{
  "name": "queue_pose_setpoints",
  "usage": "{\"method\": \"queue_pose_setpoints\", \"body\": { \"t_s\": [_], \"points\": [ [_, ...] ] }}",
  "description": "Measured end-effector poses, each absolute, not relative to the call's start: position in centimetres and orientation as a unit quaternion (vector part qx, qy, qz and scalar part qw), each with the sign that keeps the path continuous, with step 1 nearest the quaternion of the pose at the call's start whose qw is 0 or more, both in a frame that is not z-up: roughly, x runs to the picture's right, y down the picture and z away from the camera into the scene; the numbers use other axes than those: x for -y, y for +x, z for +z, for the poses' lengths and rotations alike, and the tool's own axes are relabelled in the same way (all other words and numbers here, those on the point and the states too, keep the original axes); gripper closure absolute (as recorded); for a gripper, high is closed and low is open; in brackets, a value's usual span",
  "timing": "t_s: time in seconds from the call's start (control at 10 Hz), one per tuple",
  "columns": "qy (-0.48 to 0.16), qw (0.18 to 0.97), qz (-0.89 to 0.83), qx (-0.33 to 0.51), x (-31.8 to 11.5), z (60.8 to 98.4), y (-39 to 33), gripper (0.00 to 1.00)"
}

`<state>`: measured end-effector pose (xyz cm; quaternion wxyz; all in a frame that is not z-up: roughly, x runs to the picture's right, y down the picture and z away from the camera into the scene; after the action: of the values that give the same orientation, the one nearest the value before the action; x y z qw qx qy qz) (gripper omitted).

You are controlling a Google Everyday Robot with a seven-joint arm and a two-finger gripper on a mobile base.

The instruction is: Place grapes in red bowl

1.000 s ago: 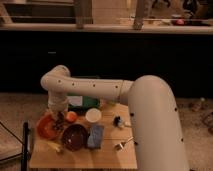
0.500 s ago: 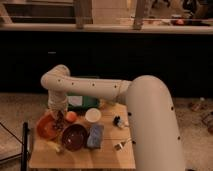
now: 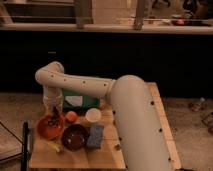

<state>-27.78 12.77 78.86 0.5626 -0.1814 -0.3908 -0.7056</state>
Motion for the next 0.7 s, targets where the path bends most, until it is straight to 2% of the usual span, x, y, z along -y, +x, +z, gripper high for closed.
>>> {"method": "queue_pose_setpoints", "body": {
  "t_s": [0.6, 0.7],
  "points": [
    [-0.184, 0.537, -0.711, 0.416, -14.4, 79.4, -30.2, 0.99],
    [-0.184, 0.534, -0.711, 0.419, -14.6, 79.3, -30.7, 0.93]
  ]
}}
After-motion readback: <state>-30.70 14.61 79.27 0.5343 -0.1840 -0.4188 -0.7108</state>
